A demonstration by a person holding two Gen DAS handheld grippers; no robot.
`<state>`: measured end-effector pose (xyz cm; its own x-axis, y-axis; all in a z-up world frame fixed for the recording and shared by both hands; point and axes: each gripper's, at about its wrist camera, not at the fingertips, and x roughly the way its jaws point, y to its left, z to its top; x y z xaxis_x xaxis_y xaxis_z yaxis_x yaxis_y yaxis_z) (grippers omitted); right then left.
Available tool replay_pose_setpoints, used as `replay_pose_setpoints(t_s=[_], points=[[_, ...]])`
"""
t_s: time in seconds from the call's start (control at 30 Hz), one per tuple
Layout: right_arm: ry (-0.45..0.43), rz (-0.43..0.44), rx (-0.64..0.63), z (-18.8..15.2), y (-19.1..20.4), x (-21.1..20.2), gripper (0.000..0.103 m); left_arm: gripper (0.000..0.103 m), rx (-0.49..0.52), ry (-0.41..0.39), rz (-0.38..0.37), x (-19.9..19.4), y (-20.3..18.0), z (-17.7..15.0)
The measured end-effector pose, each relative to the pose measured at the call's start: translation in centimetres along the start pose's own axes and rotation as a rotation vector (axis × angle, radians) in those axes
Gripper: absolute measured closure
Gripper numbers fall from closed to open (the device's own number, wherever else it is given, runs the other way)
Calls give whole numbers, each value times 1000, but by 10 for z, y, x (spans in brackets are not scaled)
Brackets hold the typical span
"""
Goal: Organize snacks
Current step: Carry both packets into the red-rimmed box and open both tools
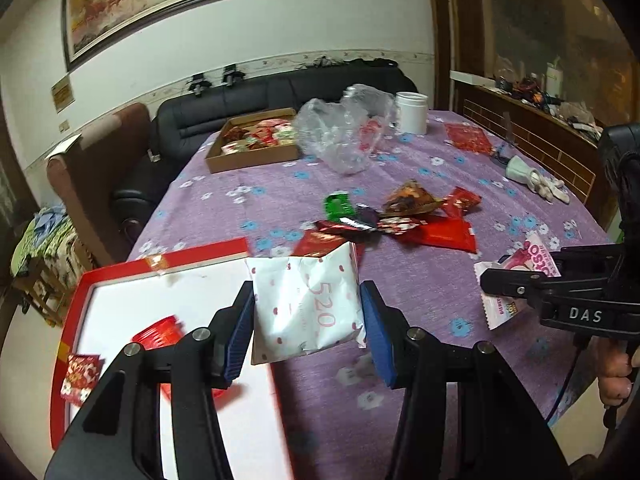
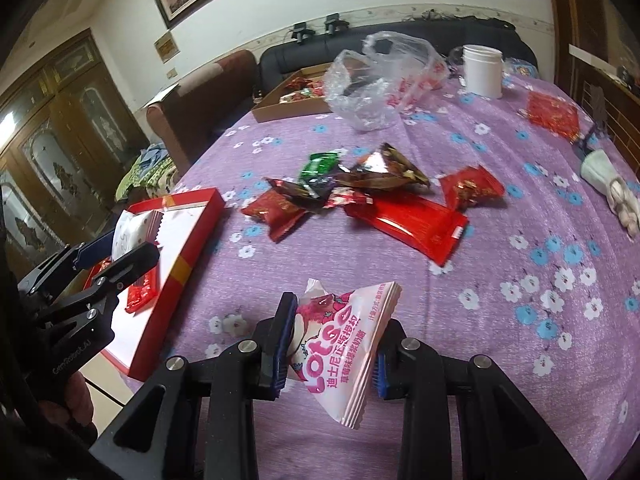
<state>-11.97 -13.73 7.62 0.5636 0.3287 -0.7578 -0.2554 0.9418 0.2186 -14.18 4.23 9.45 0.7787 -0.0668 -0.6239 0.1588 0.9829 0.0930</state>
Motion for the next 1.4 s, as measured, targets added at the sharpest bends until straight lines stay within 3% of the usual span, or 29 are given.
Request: replay_pose_setpoints(t_s=[0.27, 0.6, 0.93, 1.27, 1.4], points=[[22, 54, -96, 8, 52, 18, 70, 53, -121, 25, 94, -11, 70, -31], [76, 174, -280, 6, 153, 58, 71, 53, -237, 75, 210, -5, 138, -65], [147, 247, -402, -3, 221, 93, 71, 53, -252, 127, 228, 10, 154, -79], [192, 278, -410, 4, 240, 124, 70, 52, -262, 173, 237, 19, 162, -87], [182, 290, -414, 9, 245, 129, 67, 48, -280, 186, 256, 20, 168, -88]])
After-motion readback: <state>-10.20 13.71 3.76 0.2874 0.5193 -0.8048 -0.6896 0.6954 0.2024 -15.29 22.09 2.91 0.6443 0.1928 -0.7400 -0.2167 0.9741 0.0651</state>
